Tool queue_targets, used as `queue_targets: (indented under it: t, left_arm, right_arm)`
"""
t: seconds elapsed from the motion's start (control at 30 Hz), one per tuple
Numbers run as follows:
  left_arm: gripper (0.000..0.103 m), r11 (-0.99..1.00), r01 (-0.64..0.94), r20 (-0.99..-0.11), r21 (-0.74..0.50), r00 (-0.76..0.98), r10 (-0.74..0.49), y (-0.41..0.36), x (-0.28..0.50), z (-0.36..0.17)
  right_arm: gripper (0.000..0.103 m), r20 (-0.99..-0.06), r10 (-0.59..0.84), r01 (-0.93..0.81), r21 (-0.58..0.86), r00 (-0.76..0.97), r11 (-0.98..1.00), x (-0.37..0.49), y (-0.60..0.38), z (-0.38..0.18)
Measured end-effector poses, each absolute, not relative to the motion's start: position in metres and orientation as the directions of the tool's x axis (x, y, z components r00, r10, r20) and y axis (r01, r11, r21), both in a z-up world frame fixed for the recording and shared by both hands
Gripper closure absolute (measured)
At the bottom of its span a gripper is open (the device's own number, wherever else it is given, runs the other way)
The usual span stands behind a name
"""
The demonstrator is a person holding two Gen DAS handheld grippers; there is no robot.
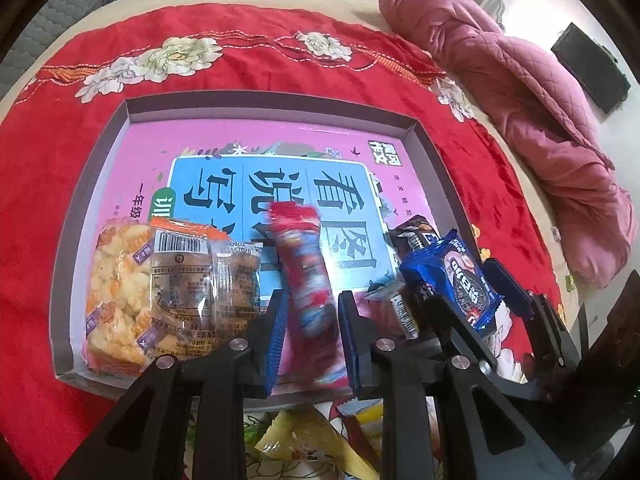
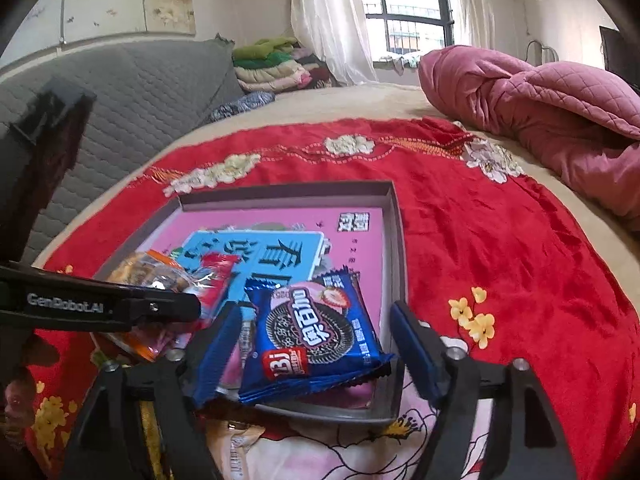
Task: Organize snacks
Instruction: 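Carry the Oreo pack into the box with the right tool while the left tool carries the red snack in, then open both tools to release the snacks in the box and withdraw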
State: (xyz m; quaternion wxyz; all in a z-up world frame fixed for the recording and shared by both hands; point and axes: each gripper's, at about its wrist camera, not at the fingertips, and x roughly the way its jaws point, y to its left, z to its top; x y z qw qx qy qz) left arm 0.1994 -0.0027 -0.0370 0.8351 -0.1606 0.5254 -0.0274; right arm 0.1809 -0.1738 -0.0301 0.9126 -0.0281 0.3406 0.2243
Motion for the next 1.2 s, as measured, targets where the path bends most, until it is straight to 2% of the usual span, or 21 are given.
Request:
queue_targets:
  t: [0.33,0.47,0.77,1.2]
  left_arm:
    - [0.075,0.940,-0.138,-0.856,-0.313,0.470,-0.216,0.005,0.192,-0.026]
    - [0.068,0.937,-0.150,-0.851,-0.316,0.482,-0.210,0.010,0.187,-0.020]
    - [0.063,0.922,-0.189,-0.836,-0.339,0.509,-0.203,0.027,0.175,-0.007]
    - [0.063,0.897,-0.250,-0.822,-0.364,0.540,-0.183,0.058,0.153,0.006]
  right_arm:
    - [0.018,-0.617,0.387,-0.391,0.138,0.685,0.910,0.183,-0.186,-0.024]
    - [0.018,-0.614,0.387,-0.385,0.143,0.689,0.912,0.180,-0.190,-0.023]
    - [0.017,-0.608,0.390,-0.381,0.152,0.692,0.912,0.178,-0.194,-0.021]
    - [0.017,-0.599,0.387,-0.376,0.151,0.701,0.914,0.171,-0.197,-0.016]
